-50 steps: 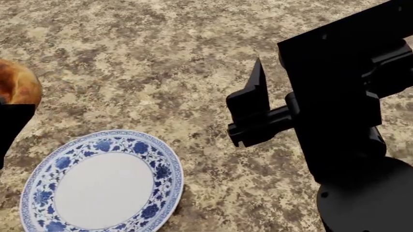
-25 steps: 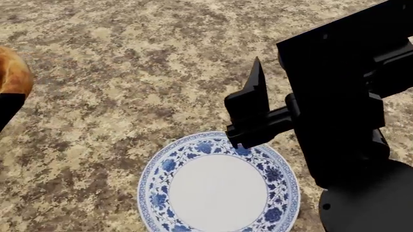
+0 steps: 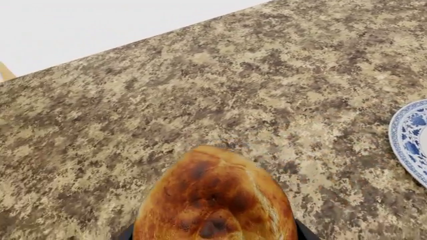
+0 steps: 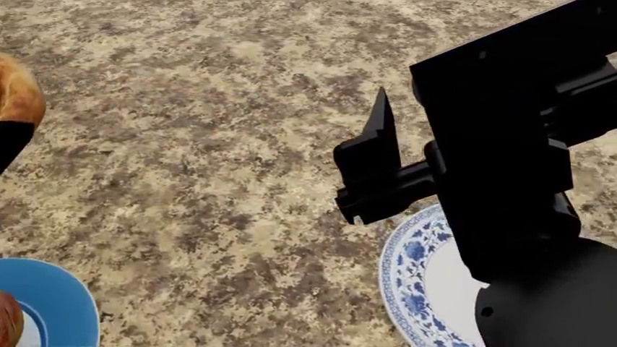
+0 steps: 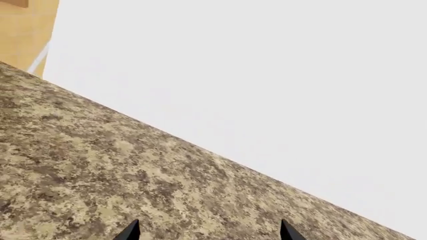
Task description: Place all breads on the cutting board.
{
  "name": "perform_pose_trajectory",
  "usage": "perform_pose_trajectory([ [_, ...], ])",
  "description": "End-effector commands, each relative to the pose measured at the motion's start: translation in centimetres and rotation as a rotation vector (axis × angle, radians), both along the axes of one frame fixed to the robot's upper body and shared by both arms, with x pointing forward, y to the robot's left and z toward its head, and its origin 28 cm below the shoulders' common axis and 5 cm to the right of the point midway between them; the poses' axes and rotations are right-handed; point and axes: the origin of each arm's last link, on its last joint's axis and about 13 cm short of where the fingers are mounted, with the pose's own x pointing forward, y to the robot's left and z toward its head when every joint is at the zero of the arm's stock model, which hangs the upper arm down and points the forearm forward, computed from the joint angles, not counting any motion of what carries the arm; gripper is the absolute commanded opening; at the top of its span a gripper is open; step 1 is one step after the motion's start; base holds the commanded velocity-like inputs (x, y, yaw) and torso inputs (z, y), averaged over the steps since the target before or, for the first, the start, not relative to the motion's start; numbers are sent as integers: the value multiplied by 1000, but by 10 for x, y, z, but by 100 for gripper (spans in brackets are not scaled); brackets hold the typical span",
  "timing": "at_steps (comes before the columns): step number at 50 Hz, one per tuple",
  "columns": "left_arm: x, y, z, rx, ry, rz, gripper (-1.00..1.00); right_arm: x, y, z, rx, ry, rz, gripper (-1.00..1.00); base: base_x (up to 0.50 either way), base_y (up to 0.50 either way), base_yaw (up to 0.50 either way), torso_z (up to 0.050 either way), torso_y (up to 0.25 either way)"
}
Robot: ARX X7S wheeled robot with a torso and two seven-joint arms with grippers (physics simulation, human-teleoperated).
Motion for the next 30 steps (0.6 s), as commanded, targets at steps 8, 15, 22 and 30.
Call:
perform_pose_trajectory([
  [8, 3, -4, 8, -14, -35, -23, -100, 5, -3, 6, 8, 7, -22, 100, 0, 500, 0, 0, 0],
  [15, 3, -4, 7, -9, -42, -24, -100, 5, -2, 6, 4, 8, -22, 100, 0, 500, 0, 0, 0],
  [22, 4, -4, 7, -10, -44, -25, -100, 6, -2, 6, 2, 10, -19, 100, 0, 500, 0, 0, 1],
  [30, 3, -4, 10, -12, -58, -27, -100, 5, -3, 5, 2, 13, -20, 100, 0, 500, 0, 0, 0],
])
